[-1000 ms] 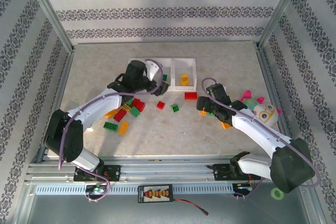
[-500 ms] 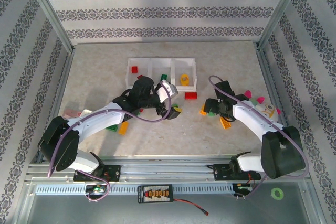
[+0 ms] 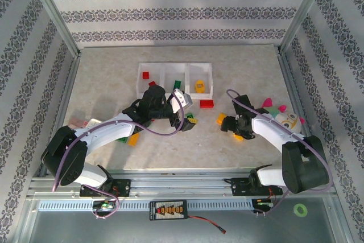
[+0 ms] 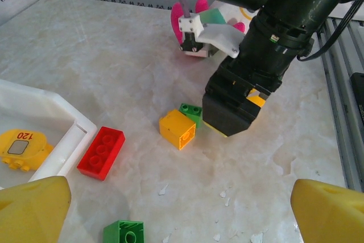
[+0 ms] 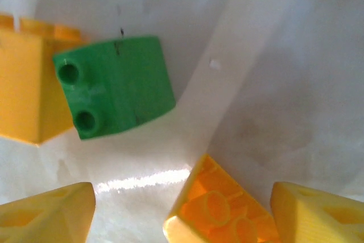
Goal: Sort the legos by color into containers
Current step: Pick up the lego from the bottom-right of the table.
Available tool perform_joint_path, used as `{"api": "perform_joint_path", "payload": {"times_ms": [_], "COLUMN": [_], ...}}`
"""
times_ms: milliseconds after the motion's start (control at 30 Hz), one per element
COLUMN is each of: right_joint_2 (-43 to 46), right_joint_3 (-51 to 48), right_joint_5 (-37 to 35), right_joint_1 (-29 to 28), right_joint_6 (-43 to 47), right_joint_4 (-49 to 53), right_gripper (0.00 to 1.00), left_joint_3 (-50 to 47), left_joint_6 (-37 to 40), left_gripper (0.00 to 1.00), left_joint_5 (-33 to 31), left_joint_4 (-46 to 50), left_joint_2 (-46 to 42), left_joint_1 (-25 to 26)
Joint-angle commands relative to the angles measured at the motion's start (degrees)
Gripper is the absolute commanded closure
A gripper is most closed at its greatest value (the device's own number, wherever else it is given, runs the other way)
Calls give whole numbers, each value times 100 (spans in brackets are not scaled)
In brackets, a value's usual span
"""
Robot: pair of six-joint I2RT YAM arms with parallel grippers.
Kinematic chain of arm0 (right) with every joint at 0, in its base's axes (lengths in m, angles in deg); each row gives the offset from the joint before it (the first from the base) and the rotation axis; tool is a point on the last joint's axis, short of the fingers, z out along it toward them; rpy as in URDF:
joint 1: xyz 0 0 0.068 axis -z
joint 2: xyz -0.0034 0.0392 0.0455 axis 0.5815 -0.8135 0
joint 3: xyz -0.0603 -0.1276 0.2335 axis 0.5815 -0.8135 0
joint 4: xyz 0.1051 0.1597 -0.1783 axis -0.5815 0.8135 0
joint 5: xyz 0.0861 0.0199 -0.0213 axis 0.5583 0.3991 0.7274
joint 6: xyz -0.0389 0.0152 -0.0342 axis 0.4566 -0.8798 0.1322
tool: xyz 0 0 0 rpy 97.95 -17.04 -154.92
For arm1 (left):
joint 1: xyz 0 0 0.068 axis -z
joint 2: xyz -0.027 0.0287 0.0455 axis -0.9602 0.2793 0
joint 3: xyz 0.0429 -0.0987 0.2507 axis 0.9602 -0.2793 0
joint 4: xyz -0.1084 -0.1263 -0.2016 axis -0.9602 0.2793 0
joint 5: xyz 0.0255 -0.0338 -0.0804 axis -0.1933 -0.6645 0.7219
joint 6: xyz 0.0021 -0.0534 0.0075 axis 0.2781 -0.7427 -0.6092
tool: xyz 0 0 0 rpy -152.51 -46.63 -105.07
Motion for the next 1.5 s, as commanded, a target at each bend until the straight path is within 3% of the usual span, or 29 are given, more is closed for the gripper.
{"api": "perform_joint_path", "payload": {"times_ms": [0, 233, 467, 733, 833, 1300, 1467], "right_joint_2": [38, 163, 79, 249, 347, 256, 541], "right_joint_3": [-39, -40, -87, -209, -305, -216, 70], "right_joint_5": [102, -81, 66, 366, 378, -175, -168], "right_joint_1": [-109, -262, -408, -804, -991, -1142, -1177], "right_joint_6": [-40, -49, 42, -78, -131, -550, -400], "right_joint_4": [169, 413, 503, 470, 464, 497, 531], "right_gripper": [23, 34, 35, 19, 19, 65, 69], "left_joint_3": [-83, -124, -76, -84, -88, -229, -446], "left_joint_6": [83, 65, -2, -34, -58, -74, -147], "left_gripper": [1, 1, 1, 1, 1, 1, 1], "left_joint_5": [167, 168, 229, 238, 221, 170, 21], "left_joint_4": [-396, -511, -617, -675, -703, -779, -753], "left_joint_2": [-171, -125, -52, 19, 53, 6, -214], "left_joint_1": [59, 59, 59, 57, 59, 59, 59]}}
